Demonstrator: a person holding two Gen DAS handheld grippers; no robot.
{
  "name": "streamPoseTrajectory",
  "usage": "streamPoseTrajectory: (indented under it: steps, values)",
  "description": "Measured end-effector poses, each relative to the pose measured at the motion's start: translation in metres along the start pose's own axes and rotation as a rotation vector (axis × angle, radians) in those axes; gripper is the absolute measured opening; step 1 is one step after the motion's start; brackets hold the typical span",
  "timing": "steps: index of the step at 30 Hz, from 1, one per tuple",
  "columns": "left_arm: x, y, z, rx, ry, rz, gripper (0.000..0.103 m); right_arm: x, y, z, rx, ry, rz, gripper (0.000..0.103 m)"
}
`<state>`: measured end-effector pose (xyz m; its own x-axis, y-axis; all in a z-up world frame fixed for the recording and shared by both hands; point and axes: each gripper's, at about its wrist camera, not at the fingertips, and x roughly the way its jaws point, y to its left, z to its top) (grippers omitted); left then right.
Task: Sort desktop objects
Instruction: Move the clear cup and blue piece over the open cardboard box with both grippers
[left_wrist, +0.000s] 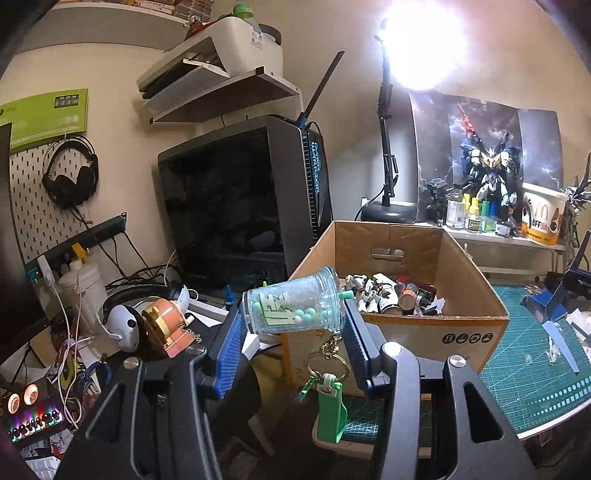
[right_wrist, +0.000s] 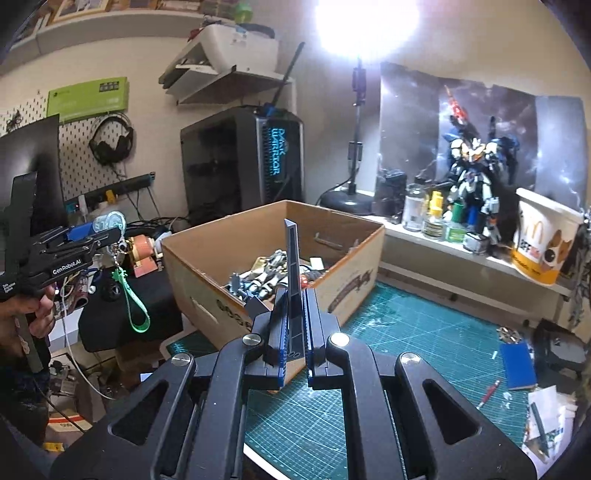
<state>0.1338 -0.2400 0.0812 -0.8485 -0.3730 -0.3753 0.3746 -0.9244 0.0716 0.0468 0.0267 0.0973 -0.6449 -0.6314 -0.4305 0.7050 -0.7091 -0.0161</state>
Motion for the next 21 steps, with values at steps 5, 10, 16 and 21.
streamPoseTrajectory:
  steps: [5,10,16,21]
  values:
    - [-0.004,-0.003,0.002,0.017,-0.009,0.027,0.051,0.004,0.001,0.002,0.002,0.001,0.031,0.007]
    - [-0.009,-0.007,0.008,0.033,-0.025,0.05,0.051,0.004,0.002,0.01,0.006,-0.016,0.071,0.007]
    - [-0.009,-0.009,0.024,0.03,-0.033,0.048,0.051,0.003,0.0,0.03,0.001,-0.053,0.092,0.007]
    - [-0.01,-0.017,0.046,0.044,-0.055,0.037,0.051,0.001,0.003,0.051,-0.028,-0.083,0.091,0.007]
